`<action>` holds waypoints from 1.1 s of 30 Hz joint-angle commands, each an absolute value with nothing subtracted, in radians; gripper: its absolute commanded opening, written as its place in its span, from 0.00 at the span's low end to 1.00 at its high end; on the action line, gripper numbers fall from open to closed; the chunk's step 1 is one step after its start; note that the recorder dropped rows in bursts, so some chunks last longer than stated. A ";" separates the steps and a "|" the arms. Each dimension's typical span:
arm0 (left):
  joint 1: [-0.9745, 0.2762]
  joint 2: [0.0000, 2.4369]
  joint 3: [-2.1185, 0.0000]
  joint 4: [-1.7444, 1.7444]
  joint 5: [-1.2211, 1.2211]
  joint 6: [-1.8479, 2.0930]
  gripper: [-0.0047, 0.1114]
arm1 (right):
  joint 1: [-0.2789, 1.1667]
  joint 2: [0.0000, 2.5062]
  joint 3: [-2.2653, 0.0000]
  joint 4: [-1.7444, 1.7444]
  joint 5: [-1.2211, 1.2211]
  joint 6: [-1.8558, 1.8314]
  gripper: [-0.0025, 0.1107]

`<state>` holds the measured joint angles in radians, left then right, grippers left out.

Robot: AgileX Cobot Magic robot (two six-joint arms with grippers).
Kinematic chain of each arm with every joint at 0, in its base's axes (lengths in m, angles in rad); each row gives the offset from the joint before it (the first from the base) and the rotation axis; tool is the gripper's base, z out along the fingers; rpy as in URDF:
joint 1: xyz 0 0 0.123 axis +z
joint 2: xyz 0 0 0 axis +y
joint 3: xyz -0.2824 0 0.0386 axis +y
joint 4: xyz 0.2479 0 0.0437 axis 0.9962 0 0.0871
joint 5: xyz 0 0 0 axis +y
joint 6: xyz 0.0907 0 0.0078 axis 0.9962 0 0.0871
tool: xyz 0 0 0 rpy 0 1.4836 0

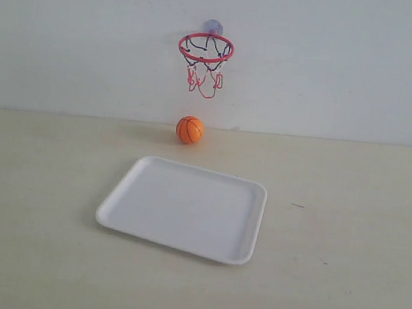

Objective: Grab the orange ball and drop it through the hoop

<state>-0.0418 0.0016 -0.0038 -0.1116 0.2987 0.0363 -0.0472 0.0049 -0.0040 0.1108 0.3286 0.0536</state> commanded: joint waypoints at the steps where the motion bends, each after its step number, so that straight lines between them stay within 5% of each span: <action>1: -0.039 0.000 0.000 -0.114 0.291 0.034 0.08 | -0.049 0.000 0.000 0.096 0.333 0.010 0.02; 15: -0.039 0.000 0.000 -0.114 0.291 0.034 0.08 | 0.150 0.000 0.000 0.097 0.342 -0.008 0.02; 33: -0.039 0.000 0.000 -0.114 0.291 0.034 0.08 | 0.159 0.000 0.000 0.100 0.342 0.000 0.02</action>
<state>-0.0418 0.0016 -0.0038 -0.1116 0.2987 0.0363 0.1590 0.0049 -0.0040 0.1077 0.3444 0.0000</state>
